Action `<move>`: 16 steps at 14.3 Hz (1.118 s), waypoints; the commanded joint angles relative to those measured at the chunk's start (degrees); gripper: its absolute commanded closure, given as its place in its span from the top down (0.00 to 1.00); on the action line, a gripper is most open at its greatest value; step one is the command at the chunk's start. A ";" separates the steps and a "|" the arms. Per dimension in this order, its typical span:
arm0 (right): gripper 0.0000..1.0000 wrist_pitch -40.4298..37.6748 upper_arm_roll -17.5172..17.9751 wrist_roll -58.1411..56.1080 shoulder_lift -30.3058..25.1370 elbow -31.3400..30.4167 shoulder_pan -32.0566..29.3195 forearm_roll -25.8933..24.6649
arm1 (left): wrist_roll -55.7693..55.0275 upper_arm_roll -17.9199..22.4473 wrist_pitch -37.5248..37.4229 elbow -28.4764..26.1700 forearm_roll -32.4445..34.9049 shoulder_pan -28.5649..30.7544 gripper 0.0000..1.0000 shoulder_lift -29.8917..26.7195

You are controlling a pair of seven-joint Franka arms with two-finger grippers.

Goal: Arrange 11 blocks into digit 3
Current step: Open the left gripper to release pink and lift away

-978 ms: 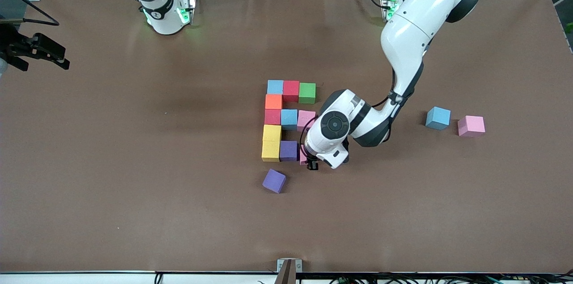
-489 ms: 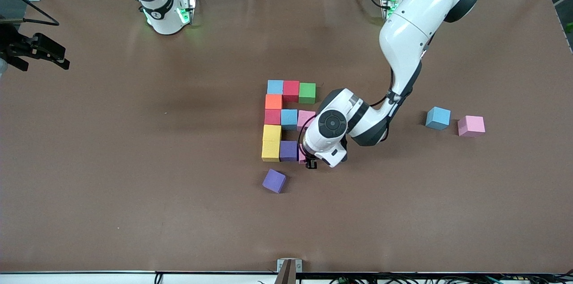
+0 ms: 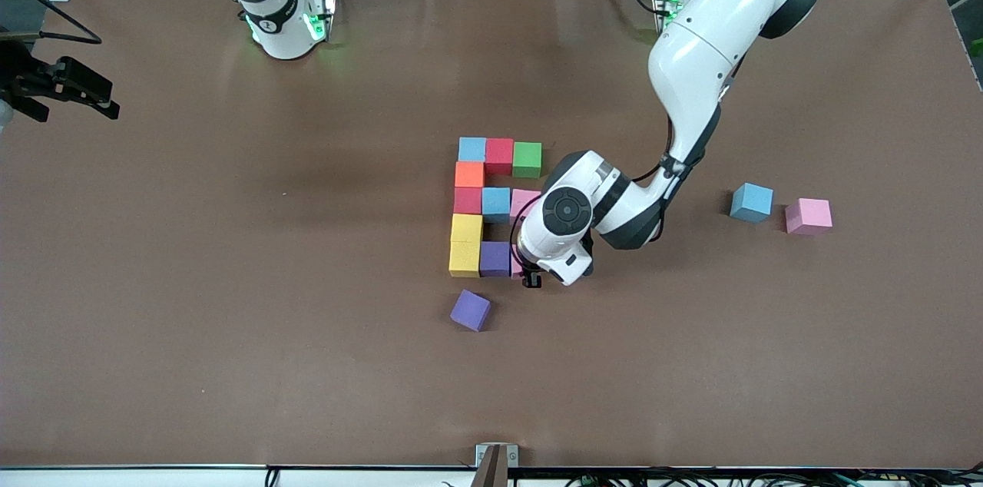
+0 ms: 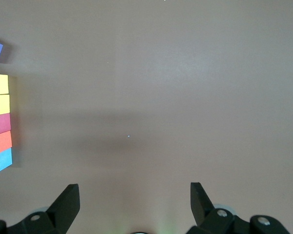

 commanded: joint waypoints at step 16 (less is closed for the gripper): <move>1.00 0.38 0.17 -0.36 -1.29 -1.31 0.10 0.18 | 6.66 0.71 -0.79 1.07 0.00 0.19 1.00 -2.56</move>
